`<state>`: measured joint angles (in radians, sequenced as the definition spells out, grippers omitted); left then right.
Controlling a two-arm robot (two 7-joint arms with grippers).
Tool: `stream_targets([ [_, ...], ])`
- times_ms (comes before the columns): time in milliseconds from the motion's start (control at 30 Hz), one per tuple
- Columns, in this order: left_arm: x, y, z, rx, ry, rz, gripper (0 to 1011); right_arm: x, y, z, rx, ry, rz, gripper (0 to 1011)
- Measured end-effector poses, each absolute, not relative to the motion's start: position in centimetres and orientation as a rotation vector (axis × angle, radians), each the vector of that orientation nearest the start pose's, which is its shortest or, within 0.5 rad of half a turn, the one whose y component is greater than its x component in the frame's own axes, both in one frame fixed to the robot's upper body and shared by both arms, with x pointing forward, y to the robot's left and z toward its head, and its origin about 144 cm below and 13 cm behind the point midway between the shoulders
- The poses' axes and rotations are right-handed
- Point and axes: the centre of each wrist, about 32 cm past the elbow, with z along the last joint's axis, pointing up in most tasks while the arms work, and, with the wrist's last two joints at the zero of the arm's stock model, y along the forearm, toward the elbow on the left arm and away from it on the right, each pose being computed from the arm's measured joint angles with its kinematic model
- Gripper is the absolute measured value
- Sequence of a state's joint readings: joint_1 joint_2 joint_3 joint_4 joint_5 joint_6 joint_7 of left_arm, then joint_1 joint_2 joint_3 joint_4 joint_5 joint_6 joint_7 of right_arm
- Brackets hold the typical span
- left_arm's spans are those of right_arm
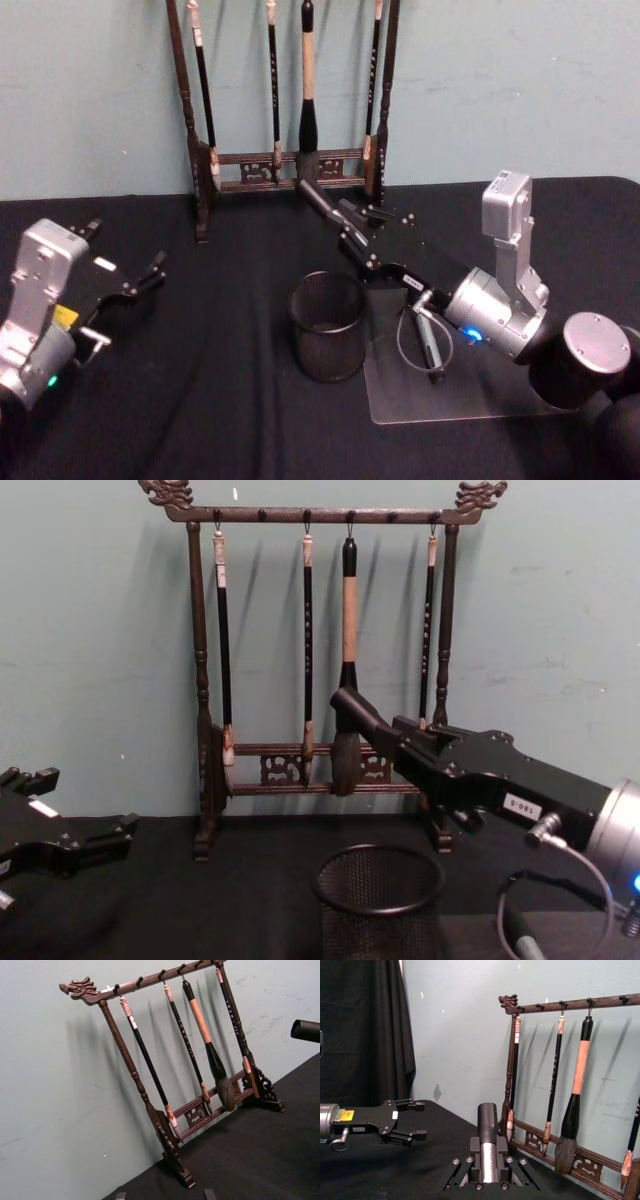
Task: Pick up the water-based marker from the table and place it into the pen holder.
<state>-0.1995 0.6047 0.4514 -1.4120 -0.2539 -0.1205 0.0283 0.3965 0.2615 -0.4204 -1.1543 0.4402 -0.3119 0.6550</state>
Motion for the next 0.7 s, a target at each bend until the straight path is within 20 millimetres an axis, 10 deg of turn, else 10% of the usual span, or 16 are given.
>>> stream_targets([
  [700, 48.86, 30.97, 113.98, 0.305, -0.285, 1.248, 1009, 55.42, -21.22, 113.46, 0.174, -0.125, -0.619, 197],
])
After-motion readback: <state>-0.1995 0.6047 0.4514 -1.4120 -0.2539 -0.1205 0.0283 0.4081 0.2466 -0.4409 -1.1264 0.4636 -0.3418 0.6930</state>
